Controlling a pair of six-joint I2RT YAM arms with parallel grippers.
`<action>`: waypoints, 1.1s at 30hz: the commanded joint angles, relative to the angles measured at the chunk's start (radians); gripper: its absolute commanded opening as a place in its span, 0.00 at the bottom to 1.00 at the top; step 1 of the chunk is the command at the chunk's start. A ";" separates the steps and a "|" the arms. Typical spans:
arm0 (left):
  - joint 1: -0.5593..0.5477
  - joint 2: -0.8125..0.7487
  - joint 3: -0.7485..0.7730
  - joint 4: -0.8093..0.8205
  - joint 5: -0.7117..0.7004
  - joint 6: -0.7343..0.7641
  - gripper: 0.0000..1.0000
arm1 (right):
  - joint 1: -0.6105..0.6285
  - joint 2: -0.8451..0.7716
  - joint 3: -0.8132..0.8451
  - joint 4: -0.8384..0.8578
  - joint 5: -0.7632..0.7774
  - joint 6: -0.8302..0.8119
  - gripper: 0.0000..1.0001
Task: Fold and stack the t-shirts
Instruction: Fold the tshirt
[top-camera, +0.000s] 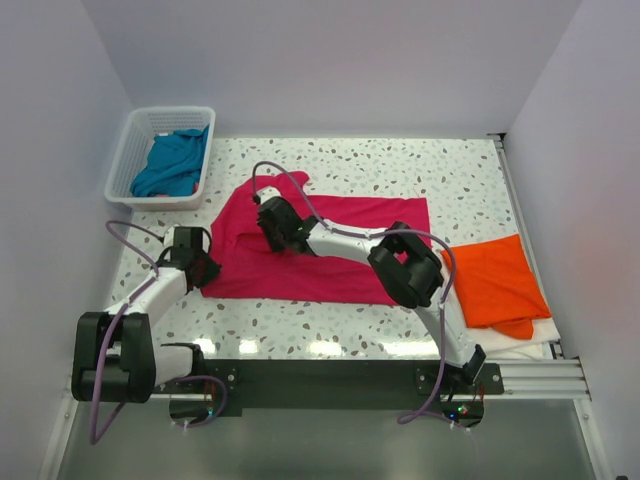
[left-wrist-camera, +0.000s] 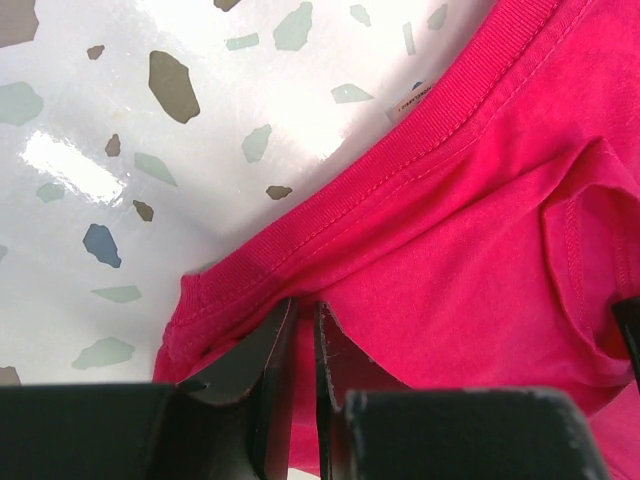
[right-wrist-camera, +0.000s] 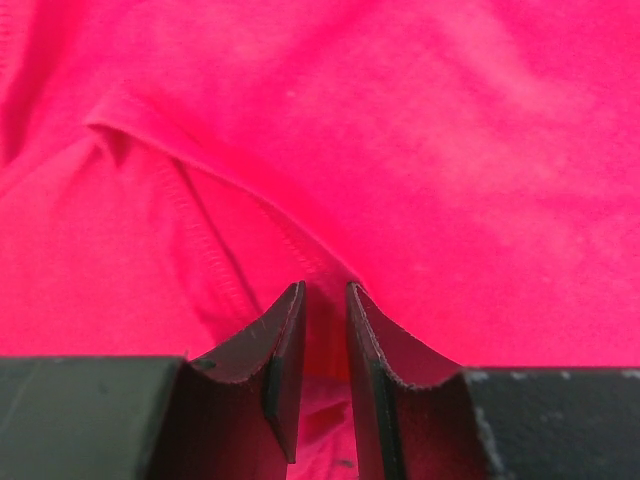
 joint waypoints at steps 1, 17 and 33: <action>0.014 -0.012 0.035 -0.002 -0.016 0.022 0.17 | -0.019 -0.052 -0.013 0.007 0.042 0.003 0.26; 0.019 -0.020 0.038 -0.004 -0.002 0.033 0.17 | -0.060 -0.181 -0.100 0.065 -0.035 0.037 0.27; 0.050 -0.032 0.052 -0.007 0.021 0.050 0.17 | 0.043 -0.267 -0.214 0.201 -0.161 0.098 0.27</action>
